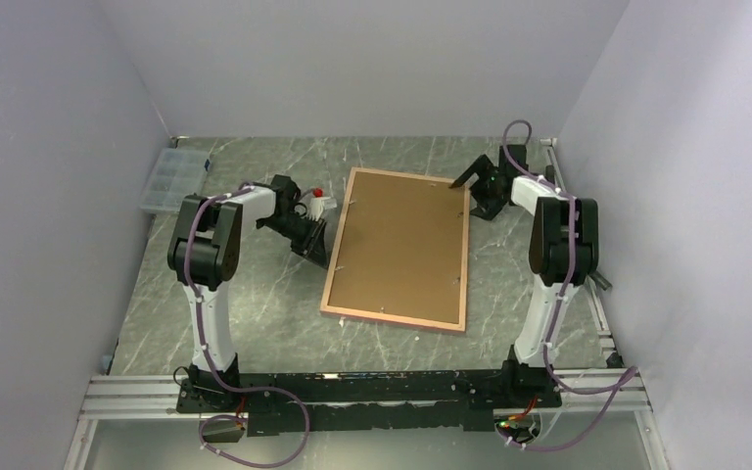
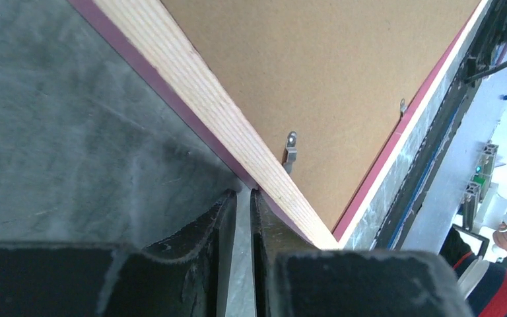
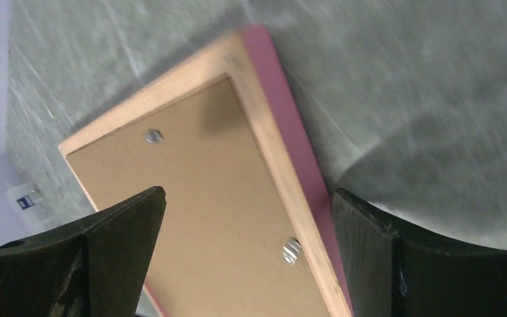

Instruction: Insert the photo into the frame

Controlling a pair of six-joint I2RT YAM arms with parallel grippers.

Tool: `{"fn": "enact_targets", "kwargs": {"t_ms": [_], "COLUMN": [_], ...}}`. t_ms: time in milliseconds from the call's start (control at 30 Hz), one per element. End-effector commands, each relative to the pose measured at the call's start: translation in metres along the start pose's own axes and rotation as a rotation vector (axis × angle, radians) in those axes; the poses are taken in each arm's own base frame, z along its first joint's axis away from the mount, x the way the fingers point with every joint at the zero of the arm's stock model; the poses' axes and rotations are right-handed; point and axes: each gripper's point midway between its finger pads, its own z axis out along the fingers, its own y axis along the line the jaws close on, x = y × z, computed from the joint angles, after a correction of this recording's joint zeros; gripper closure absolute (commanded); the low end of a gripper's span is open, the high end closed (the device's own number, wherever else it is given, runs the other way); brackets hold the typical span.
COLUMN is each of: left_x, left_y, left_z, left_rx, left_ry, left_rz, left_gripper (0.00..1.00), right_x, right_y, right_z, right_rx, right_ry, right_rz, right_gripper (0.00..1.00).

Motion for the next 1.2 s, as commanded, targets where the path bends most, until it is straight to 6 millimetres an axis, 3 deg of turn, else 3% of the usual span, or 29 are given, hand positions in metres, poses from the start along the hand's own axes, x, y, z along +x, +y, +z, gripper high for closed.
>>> {"fn": "enact_targets", "kwargs": {"t_ms": [0,167,233,400,467,533,567,667,733,800,867,967,1033,1167], "left_x": [0.018,0.03,0.034,0.049,0.054,0.058,0.058,0.057,0.04,0.013,-0.031,-0.091,-0.116,-0.137], "left_y": [-0.006,-0.048,-0.069,-0.113,-0.126,-0.133,-0.135,-0.144,-0.144,-0.13,-0.089,-0.004,0.039,0.07], "left_z": [0.003,0.008,0.008,0.003,0.0,-0.004,-0.007,-0.032,-0.055,-0.08,-0.101,-0.138,-0.154,-0.151], "left_rx": [-0.02,0.101,0.172,0.341,0.387,0.408,0.409,0.406,0.365,0.281,0.124,-0.084,-0.131,-0.117], "left_ry": [0.054,0.108,0.124,0.179,0.192,0.213,0.222,0.234,0.195,0.124,-0.001,-0.224,-0.342,-0.411], "left_rz": [0.089,0.162,0.207,0.269,0.276,0.282,0.286,0.307,0.342,0.347,0.32,0.171,0.086,0.08], "left_gripper": [0.79,0.79,0.77,0.72,0.68,0.65,0.65,0.6,0.57,0.56,0.55,0.51,0.5,0.41], "right_x": [0.0,0.032,0.056,0.11,0.128,0.126,0.116,0.067,0.037,0.02,0.02,0.056,0.088,0.138], "right_y": [0.043,0.11,0.135,0.17,0.175,0.172,0.17,0.163,0.148,0.137,0.123,0.081,0.05,0.002], "right_z": [0.014,0.04,0.049,0.063,0.067,0.068,0.065,0.035,0.008,-0.021,-0.05,-0.072,-0.084,-0.12], "right_rx": [-0.124,-0.217,-0.246,-0.314,-0.315,-0.261,-0.233,-0.202,-0.173,-0.14,-0.106,-0.034,-0.002,0.029], "right_ry": [0.051,0.145,0.197,0.309,0.365,0.351,0.315,0.154,0.068,0.001,-0.03,0.038,0.101,0.189], "right_rz": [-0.039,-0.131,-0.187,-0.284,-0.323,-0.362,-0.366,-0.329,-0.286,-0.268,-0.256,-0.223,-0.193,-0.158], "right_gripper": [0.0,0.0,0.0,0.0,0.0,0.0,0.0,0.0,0.0,0.0,0.0,0.0,0.0,0.0]}}
